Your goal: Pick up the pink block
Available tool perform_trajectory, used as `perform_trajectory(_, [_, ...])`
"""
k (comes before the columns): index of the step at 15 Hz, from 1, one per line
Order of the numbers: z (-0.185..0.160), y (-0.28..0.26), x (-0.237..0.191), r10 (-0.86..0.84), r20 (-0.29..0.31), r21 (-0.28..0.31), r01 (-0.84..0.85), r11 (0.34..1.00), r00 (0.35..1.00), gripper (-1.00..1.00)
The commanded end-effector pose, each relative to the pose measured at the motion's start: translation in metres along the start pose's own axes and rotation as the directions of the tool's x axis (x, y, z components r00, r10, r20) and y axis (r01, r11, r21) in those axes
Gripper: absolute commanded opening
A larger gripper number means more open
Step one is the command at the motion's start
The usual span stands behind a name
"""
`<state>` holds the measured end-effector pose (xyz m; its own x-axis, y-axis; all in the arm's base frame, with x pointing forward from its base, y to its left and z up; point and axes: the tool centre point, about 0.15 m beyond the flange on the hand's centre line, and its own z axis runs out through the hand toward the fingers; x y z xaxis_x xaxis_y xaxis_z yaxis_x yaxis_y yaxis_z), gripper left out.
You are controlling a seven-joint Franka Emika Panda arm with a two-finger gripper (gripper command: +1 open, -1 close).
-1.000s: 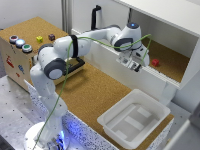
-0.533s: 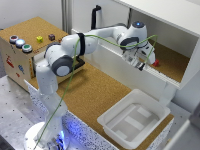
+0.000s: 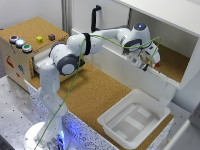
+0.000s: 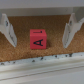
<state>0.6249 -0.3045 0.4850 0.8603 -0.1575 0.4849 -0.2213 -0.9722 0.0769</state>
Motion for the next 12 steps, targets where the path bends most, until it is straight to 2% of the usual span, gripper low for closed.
perform_trajectory(1, [0.041,-0.002,0.05,-0.031,0.106,0.06,0.024,0.998,0.994,1.0])
perform_trajectory(5, [0.048,-0.005,0.066,-0.047,0.104,0.053,0.041,0.998,0.993,1.0])
perform_trajectory(6, [0.049,-0.006,0.068,-0.054,0.102,0.051,0.049,0.998,0.993,-1.0])
perform_trajectory(12, [0.054,-0.007,0.069,-0.062,0.115,0.063,0.055,0.997,0.991,-1.0])
